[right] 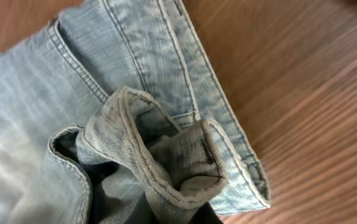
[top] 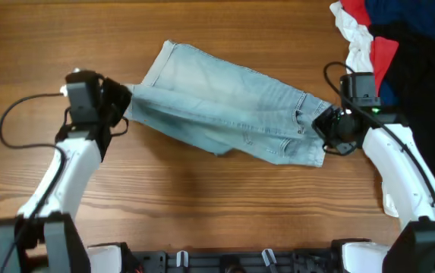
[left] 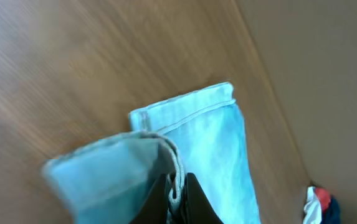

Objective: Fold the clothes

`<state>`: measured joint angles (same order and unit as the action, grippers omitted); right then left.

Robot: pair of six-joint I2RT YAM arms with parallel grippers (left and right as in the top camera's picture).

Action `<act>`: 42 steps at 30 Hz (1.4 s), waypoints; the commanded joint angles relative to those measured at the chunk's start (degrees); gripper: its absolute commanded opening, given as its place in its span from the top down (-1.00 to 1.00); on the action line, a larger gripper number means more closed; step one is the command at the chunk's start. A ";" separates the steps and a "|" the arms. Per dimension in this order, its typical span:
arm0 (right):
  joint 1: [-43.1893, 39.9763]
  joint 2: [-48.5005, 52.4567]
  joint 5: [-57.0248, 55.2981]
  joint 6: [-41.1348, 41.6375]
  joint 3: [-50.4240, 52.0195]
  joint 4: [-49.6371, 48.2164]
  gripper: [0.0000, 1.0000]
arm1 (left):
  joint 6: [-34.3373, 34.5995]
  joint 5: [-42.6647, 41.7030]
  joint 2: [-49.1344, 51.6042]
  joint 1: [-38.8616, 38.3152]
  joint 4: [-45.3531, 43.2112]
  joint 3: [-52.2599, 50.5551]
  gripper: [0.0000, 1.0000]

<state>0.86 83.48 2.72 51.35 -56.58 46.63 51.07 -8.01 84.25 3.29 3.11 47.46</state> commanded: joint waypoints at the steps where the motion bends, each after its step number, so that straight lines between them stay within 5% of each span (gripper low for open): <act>1: -2.91 1.79 -4.28 -0.96 -0.83 -2.56 0.91 | -1.44 6.62 4.28 -2.54 -1.79 7.96 0.92; 8: -2.99 8.13 -4.48 -1.75 -0.83 -12.63 0.91 | -1.42 13.11 13.53 -8.33 -18.05 9.18 0.92; 14: -2.99 9.97 -5.81 -1.75 -0.83 -18.29 0.91 | -1.42 13.94 17.90 -9.18 -23.17 9.18 0.91; 15: -2.99 9.97 -6.27 -1.73 -0.83 -19.19 0.78 | -1.42 13.94 17.90 -9.18 -23.76 9.18 0.61; 16: -2.99 9.97 -6.88 -1.86 -0.83 -20.46 -0.01 | -1.42 13.94 17.90 -9.18 -24.22 9.18 -0.17; 17: -2.99 9.97 -7.21 -1.88 -0.83 -21.24 -0.52 | -1.42 14.10 17.90 -9.18 -24.63 9.18 -0.99; 18: -2.99 9.97 -7.32 -2.12 -0.83 -22.25 -0.91 | -1.42 14.19 17.88 -9.18 -24.79 9.18 -0.99; 19: -2.99 9.97 -7.26 -3.41 -0.83 -23.69 -0.99 | -1.42 14.19 17.88 -9.18 -24.85 9.18 -0.99; 21: -2.95 9.97 -6.60 -10.88 -0.85 -28.65 -0.99 | -4.55 14.05 17.88 -9.18 -24.70 9.18 -0.99; 23: -2.95 9.66 -0.24 -27.74 -1.79 -32.26 -0.99 | -8.52 13.46 17.20 -9.18 -21.59 9.27 -0.99; 28: -2.34 7.41 14.05 -44.81 -11.72 -18.64 -0.99 | -16.94 11.78 14.60 -9.70 -6.64 11.76 -0.99; 33: 6.80 7.72 16.59 -49.79 -15.21 -17.35 -0.96 | -18.12 9.94 13.99 -10.69 1.40 12.24 -0.99; 35: 11.89 8.90 12.83 -48.48 -15.21 -18.01 -0.67 | -19.17 9.99 13.99 -10.69 4.83 12.24 -0.99; 37: 13.33 9.79 5.81 -42.56 -15.21 -18.75 -0.62 | -19.41 10.03 13.99 -10.67 7.63 12.24 -0.99; 42: 13.81 10.93 11.34 -43.28 -15.21 -19.63 -0.26 | -20.83 10.05 13.99 -10.51 10.01 12.24 -0.99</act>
<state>14.04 92.47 12.19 7.86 -70.78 27.33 32.03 2.46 99.61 -7.25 12.67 58.89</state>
